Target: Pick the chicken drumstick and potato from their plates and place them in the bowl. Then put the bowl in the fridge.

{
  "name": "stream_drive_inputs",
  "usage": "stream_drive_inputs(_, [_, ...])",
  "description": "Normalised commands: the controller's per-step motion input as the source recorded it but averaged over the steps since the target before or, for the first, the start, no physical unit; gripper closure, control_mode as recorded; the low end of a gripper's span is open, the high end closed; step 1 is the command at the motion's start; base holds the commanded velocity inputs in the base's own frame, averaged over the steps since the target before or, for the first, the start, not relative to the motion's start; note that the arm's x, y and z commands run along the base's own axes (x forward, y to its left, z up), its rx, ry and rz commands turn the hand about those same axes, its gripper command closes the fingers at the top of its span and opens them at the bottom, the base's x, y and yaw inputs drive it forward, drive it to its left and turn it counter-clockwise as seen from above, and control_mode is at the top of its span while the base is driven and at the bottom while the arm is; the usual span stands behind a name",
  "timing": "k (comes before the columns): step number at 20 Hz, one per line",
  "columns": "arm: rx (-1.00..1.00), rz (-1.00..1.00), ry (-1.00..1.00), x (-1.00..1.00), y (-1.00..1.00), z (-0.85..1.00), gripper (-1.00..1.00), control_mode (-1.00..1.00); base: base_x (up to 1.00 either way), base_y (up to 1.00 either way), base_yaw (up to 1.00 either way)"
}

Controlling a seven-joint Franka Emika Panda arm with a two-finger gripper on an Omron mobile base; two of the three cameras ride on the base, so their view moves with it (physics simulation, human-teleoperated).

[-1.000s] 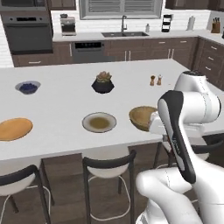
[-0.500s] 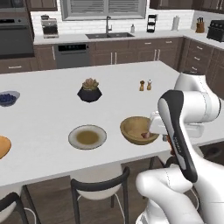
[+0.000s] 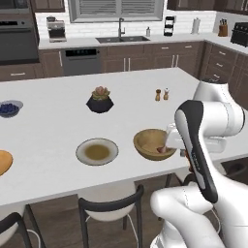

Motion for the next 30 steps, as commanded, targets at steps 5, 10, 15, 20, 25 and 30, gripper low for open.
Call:
stream_drive_inputs(5, [-0.06,0.0,0.03,0.77,0.0,0.08,1.0,-1.0,0.0,0.0,0.0])
stream_drive_inputs(10, [-0.05,0.0,0.05,1.0,0.0,0.06,1.0,-1.0,0.0,0.0,0.0])
stream_drive_inputs(15, [0.0,0.0,0.03,1.0,-0.01,-0.35,1.0,-1.0,0.0,0.0,0.0])
stream_drive_inputs(20, [0.0,0.02,0.03,1.0,-0.13,-0.55,1.0,-1.0,0.0,0.0,0.0])
stream_drive_inputs(25, [0.0,0.02,0.01,0.99,-0.24,-0.86,1.0,-1.0,0.0,0.0,0.0])
stream_drive_inputs(30, [0.0,0.0,0.0,0.98,-0.05,-0.7,1.0,-1.0,0.0,0.0,0.0])
